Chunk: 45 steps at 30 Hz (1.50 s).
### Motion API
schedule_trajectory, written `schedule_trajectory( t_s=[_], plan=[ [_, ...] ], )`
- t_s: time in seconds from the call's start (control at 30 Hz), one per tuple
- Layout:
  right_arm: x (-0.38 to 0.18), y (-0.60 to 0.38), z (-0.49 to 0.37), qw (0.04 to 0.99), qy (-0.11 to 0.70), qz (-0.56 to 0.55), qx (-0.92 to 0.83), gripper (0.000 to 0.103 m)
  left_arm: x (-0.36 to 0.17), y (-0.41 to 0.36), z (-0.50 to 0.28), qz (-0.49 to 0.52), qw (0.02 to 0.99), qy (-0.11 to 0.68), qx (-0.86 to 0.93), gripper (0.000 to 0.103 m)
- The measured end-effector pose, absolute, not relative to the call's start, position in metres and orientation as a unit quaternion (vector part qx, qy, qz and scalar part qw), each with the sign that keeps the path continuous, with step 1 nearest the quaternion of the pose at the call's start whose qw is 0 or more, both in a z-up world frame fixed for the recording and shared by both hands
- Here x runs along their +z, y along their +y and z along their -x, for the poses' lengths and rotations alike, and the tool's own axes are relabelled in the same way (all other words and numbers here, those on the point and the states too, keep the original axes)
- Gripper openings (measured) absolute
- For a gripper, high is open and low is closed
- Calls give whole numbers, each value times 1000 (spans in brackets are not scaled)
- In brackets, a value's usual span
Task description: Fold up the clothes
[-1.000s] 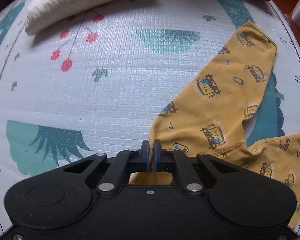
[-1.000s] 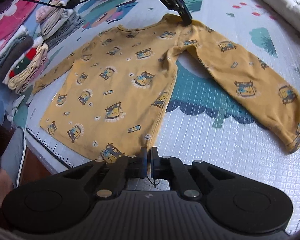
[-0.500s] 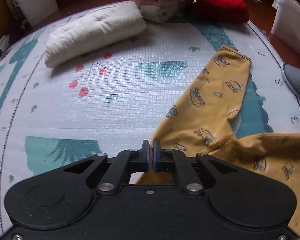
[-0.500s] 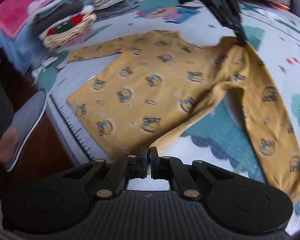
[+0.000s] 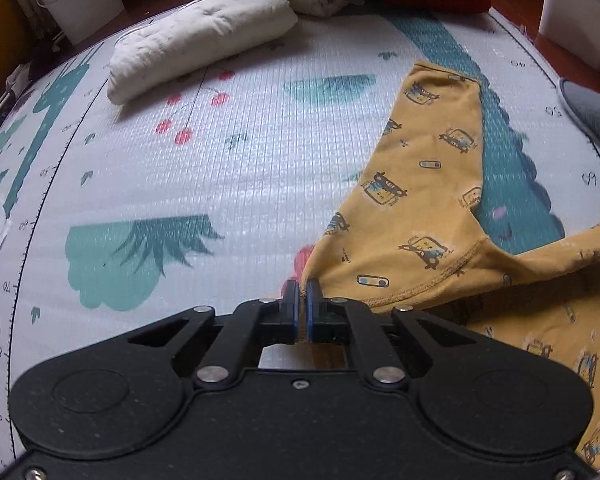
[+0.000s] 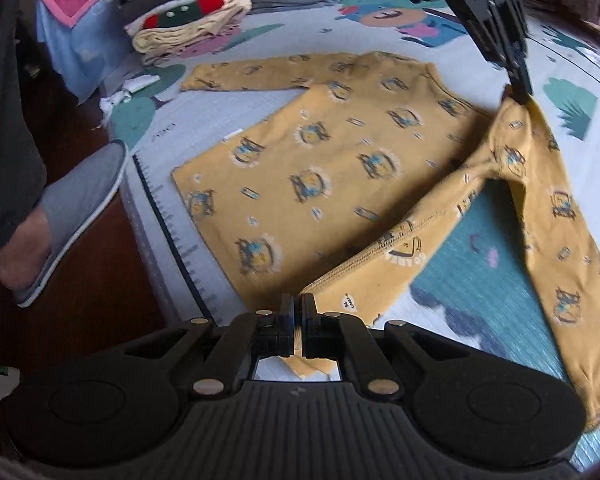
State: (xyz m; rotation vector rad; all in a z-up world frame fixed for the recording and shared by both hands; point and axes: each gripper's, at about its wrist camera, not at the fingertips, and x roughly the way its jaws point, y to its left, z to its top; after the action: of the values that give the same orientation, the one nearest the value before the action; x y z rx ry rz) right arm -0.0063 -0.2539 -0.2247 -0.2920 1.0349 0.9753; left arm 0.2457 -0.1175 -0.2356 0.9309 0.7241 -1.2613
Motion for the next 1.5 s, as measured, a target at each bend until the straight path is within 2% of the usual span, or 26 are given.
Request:
schedule_trajectory(
  t_s=[0.3,0.53,0.6,0.73,0.93,1.07,1.1,1.17,1.33,1.43,1.5],
  plan=[
    [-221,-231,-1,740,471,130,462,6,-241,-108,-241,-426,658,310,-539,2],
    [-242,-217,-4,730,496,145,448,7,-248,-101,-235,-434,660,304,-532,2],
    [-247,-216,-4,726,503,140,447,13,-253,-100,-232,-443,655,304,-532,2],
    [-245,-221,2,727,498,109,460,37,-260,-97,-230,-445,653,305,-532,2],
    [-223,-276,-10,774,476,37,417,40,-264,-96,-229,-453,653,306,-525,2],
    [-225,-323,-34,832,454,126,294,41,-258,-94,-230,-445,667,303,-514,4],
    [-228,-334,-38,838,447,161,268,41,-254,-93,-230,-442,673,302,-510,8],
    [-235,-350,-44,844,440,207,227,41,-247,-91,-231,-438,685,297,-500,23],
    [-255,-361,-45,822,421,316,218,41,-230,-84,-233,-415,702,317,-485,23],
    [-263,-359,-41,797,413,354,264,34,-224,-76,-231,-398,699,343,-486,23],
    [-264,-362,-46,792,411,356,279,34,-227,-71,-233,-380,701,368,-477,23]
  ],
)
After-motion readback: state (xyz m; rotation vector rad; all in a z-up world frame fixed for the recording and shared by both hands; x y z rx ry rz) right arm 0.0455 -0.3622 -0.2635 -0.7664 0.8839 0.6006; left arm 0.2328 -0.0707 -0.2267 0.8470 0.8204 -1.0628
